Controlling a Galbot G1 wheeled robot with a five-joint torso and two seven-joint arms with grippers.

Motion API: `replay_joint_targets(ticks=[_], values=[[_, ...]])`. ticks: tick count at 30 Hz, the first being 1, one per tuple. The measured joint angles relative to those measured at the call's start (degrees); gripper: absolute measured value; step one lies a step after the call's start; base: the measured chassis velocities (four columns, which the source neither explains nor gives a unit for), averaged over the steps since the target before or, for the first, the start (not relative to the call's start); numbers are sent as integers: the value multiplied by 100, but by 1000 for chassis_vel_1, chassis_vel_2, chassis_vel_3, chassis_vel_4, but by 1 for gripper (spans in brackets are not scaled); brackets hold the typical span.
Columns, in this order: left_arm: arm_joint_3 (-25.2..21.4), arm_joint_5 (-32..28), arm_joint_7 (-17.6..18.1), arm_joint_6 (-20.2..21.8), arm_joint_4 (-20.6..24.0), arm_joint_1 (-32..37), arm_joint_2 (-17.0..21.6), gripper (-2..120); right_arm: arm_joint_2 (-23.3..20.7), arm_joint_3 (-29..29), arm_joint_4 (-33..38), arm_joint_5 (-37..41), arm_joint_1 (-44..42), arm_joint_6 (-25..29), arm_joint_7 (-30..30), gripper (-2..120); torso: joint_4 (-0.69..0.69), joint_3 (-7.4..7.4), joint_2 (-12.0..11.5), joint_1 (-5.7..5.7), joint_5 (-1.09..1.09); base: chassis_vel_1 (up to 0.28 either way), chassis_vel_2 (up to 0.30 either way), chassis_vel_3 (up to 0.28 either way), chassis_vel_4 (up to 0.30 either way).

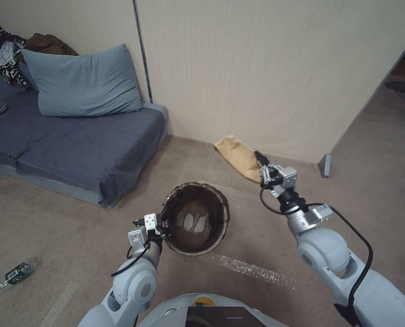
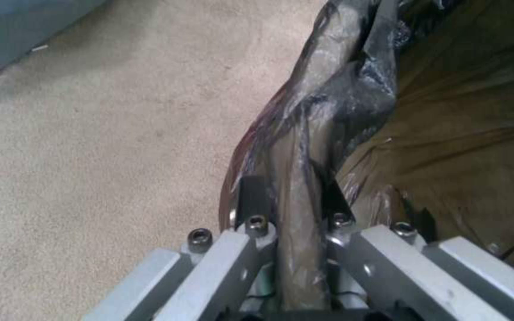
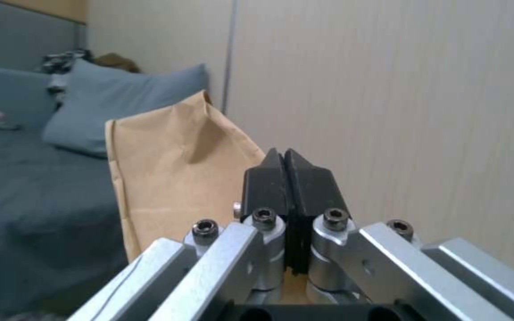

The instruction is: Pick up the trash bin, then pick up the garbage from the floor and place it into the trash bin.

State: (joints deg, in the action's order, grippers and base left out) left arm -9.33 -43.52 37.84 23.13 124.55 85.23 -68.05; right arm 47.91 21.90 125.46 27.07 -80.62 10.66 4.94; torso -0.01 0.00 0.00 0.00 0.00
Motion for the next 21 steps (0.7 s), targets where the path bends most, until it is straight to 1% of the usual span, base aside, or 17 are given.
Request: replay_joint_targets(ticks=[13,15,16,18,19,21], values=[[62,54,-12,6,-41,-13,-10,0,-255,-480,98,-20,8,52,-196,0,1,0,0,0,0,0,0,0,0],[68,65,-13,11,-48,-19,-16,0,-421,-750,69,4,109,117,-255,0,1,0,0,0,0,0,0,0,0],[68,65,-13,11,-48,-19,-16,0,-421,-750,69,4,109,117,-255,0,1,0,0,0,0,0,0,0,0],[69,74,-15,14,-57,-23,-16,0,-581,-1037,-34,37,271,194,-299,0,1,0,0,0,0,0,0,0,0],[69,74,-15,14,-57,-23,-16,0,-581,-1037,-34,37,271,194,-299,0,1,0,0,0,0,0,0,0,0],[69,80,-18,15,-68,-32,-16,0,-694,-1405,-150,83,537,252,-324,0,1,0,0,0,0,0,0,0,0]])
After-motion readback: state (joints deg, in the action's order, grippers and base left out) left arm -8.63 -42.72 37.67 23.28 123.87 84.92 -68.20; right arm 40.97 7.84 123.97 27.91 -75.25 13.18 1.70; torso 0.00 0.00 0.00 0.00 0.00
